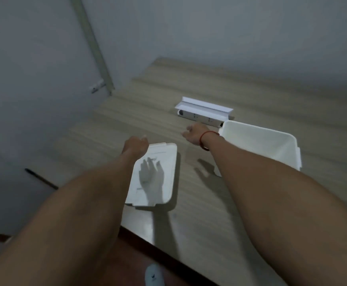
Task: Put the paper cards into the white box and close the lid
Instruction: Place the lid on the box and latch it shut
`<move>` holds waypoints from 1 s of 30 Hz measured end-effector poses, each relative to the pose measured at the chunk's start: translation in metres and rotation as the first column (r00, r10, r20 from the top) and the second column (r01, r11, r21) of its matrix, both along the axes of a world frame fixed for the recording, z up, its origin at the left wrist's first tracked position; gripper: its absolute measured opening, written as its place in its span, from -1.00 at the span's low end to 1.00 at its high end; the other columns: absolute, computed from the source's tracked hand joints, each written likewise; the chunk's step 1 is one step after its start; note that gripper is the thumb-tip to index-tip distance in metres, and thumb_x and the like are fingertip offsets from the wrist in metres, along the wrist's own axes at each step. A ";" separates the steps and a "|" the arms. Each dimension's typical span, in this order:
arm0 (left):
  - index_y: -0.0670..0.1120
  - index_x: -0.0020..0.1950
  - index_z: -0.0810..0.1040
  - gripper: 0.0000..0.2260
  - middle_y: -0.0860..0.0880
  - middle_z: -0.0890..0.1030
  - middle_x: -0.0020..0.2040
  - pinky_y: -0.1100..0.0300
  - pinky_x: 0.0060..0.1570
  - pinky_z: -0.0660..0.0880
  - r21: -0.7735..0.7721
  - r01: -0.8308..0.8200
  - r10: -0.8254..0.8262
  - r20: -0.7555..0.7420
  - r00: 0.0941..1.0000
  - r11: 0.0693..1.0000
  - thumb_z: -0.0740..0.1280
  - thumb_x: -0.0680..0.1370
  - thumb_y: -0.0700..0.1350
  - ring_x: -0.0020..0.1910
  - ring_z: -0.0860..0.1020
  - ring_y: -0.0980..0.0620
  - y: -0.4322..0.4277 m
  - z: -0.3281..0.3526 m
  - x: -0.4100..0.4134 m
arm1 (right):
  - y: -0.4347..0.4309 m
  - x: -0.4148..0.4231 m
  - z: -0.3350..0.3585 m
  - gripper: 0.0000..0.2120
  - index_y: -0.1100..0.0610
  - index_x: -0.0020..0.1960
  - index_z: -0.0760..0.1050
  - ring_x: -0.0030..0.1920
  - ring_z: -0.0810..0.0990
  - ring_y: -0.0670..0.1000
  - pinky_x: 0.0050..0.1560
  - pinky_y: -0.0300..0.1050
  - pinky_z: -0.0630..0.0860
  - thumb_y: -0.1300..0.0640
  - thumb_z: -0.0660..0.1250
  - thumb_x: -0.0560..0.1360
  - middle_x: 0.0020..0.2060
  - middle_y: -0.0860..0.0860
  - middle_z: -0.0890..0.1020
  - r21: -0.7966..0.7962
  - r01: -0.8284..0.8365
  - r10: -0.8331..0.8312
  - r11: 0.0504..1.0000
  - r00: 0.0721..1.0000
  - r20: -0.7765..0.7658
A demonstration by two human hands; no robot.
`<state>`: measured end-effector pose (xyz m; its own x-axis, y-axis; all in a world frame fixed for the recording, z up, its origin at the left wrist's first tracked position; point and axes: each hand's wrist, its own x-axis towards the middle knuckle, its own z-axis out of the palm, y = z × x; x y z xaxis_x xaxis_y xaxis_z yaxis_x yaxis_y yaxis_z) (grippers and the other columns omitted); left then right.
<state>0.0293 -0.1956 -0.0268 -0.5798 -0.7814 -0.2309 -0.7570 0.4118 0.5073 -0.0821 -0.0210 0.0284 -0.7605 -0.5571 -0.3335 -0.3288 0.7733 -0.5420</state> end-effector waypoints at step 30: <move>-0.25 0.28 0.51 -0.41 -0.12 0.63 0.14 0.18 -0.15 0.53 0.535 0.184 -0.002 -0.323 0.946 0.824 0.56 0.34 -0.05 -0.02 0.60 -0.07 -0.039 -0.009 0.019 | -0.044 0.062 -0.095 -0.65 0.31 0.29 0.42 0.11 0.57 0.20 -0.10 -0.11 0.39 0.13 0.13 0.59 0.20 0.23 0.56 -0.052 0.628 -0.578 0.777 0.743 0.337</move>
<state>0.0479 -0.2342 -0.0358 -0.7538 -0.5126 -0.4112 -0.5061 0.0537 0.8608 -0.0203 -0.0654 -0.0665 -0.8377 -0.0761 -0.5408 0.3667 0.6555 -0.6602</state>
